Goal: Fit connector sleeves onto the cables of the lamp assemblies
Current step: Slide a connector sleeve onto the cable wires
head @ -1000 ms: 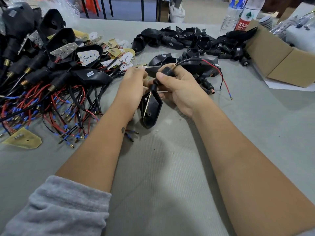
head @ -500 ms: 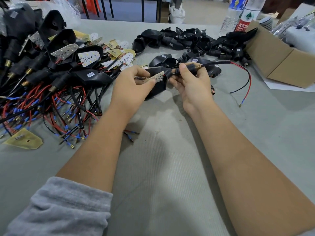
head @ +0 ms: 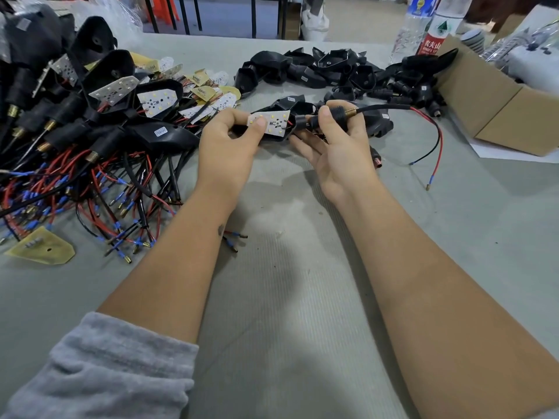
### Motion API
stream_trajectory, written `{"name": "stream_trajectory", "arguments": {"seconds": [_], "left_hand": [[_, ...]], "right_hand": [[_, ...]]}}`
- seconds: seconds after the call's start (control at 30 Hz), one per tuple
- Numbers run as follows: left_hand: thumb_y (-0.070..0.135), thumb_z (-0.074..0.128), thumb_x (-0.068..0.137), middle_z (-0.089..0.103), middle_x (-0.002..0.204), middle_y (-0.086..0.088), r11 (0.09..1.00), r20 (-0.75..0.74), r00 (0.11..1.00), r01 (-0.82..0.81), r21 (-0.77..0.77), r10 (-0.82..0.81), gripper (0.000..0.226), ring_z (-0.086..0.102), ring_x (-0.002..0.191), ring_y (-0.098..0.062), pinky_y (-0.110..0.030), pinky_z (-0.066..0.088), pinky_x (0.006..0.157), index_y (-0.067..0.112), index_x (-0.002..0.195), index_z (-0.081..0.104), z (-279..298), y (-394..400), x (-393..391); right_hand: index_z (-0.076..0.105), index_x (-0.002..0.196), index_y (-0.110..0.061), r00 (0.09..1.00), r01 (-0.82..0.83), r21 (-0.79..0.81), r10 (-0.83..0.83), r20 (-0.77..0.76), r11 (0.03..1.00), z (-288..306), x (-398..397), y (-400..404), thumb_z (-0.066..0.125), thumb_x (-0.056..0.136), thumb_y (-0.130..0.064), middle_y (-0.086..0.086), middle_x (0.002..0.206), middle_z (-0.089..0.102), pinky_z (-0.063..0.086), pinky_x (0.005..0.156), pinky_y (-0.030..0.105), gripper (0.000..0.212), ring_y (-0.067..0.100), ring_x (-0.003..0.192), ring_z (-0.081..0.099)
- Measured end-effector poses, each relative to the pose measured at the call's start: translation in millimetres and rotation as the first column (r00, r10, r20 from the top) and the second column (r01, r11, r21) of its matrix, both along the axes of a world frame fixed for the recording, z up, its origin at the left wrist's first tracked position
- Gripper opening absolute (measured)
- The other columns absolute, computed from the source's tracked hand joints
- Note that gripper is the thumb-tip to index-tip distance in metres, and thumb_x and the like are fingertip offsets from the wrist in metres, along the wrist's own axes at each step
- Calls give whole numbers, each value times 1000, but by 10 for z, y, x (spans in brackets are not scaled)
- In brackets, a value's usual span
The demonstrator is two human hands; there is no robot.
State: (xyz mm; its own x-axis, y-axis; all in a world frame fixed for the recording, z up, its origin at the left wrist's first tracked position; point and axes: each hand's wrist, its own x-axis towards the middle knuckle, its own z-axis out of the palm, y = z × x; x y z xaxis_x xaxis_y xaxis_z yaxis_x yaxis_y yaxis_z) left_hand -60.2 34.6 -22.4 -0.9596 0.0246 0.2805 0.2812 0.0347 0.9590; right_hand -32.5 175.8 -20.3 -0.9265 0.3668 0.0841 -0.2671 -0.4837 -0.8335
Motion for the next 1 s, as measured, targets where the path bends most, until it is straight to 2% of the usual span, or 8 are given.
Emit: {"name": "stream_trajectory", "arguments": {"seconds": [0.07,0.17,0.33,0.5,0.63,0.7,0.87,1.0], "left_hand": [[19,63,93,63,83,-5,997,79,996,23,74,-28,19,61,81,-17,-31,56,76,17,77,55,3,24,-6],[20,64,93,61,99,-14,989,207,976,44,143,-73,23,65,94,-23,-34,60,74,13,75,52,3,42,-12],[10,64,92,71,89,-11,954,323,940,12,300,-113,16,72,70,-21,-27,58,61,9,78,57,55,19,1],[-1,60,89,67,87,-9,900,347,924,-8,436,-160,9,70,84,-27,-26,58,68,6,82,61,81,21,-7],[-1,60,88,68,72,-6,909,349,928,-28,416,-131,20,71,70,-21,-24,58,65,8,72,53,79,25,-2],[-2,63,87,65,76,-9,911,319,944,-58,408,-82,27,70,63,-18,-24,58,63,10,69,47,72,21,-1],[-9,63,85,59,90,-8,885,230,972,-58,462,-56,32,66,64,-15,-28,59,68,17,95,47,64,-18,8],[-8,62,85,65,100,-8,862,269,958,-50,505,-102,35,68,80,-22,-27,57,68,16,110,55,63,-54,-17]], "right_hand": [[46,107,-14,1000,-3,-27,2,-13,1000,-4,-9,7,51,100,-7,15,100,60,58,85,46,11,33,90,67],[47,109,-14,1000,1,-46,-2,-14,999,-7,-9,23,52,100,-8,12,96,62,58,86,46,12,31,89,68],[48,109,-15,1000,12,-32,-12,-10,999,-8,-5,8,53,100,-9,10,93,63,60,81,41,12,29,85,68],[51,102,-16,1000,-5,-17,5,-11,1000,-8,12,-1,54,99,-7,10,90,63,60,76,36,10,29,85,66],[53,98,-16,1000,-6,-20,6,20,1000,15,17,-6,53,99,-8,11,90,64,60,79,38,8,27,82,66],[52,97,-15,999,-16,-56,18,44,998,42,22,-3,52,100,-15,13,93,65,60,79,40,3,28,81,68],[57,94,-10,994,-73,-133,83,67,988,89,53,3,32,105,-40,13,93,68,59,80,41,40,31,84,68],[66,95,-11,993,4,-59,3,120,998,76,49,6,33,105,-39,5,79,61,57,69,29,45,16,68,59]]}}
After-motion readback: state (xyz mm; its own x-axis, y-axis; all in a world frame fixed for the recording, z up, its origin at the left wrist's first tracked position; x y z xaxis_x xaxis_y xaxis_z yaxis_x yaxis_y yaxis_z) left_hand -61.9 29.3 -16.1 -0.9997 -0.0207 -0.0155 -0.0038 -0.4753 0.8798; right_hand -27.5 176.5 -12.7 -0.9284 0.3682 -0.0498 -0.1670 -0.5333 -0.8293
